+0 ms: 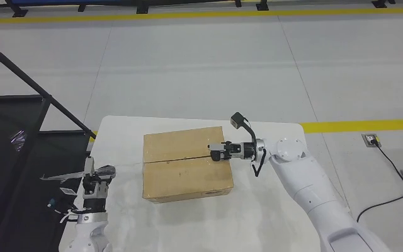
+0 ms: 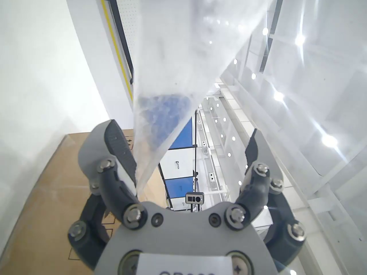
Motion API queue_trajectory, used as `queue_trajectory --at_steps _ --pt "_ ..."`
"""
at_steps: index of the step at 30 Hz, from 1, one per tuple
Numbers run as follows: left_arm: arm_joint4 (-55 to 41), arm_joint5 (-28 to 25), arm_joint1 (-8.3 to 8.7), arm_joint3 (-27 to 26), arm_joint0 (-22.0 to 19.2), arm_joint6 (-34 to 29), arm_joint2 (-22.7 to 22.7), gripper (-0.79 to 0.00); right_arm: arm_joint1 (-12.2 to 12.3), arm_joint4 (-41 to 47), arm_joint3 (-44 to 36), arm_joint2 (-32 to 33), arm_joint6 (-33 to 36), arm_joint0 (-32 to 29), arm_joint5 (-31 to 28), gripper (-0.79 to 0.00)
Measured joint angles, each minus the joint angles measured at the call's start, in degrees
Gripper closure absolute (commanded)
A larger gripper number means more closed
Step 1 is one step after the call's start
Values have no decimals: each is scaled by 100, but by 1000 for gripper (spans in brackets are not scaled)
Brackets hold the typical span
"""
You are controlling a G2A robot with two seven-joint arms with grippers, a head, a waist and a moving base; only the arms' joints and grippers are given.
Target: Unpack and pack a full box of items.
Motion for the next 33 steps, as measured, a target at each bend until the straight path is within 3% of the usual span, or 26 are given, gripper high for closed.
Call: queue_trajectory --at_steps 9,22,33 --pt "349 205 -46 -349 19 69 -34 -785 142 -106 -542 187 10 -270 197 -785" --pt "1647 456 -123 -782 -44 392 157 -785 216 -155 -814 235 -11 -426 349 -785" --pt "2227 830 -188 -729 -495 84 569 -785 274 -157 -957 291 -18 -543 326 -785"
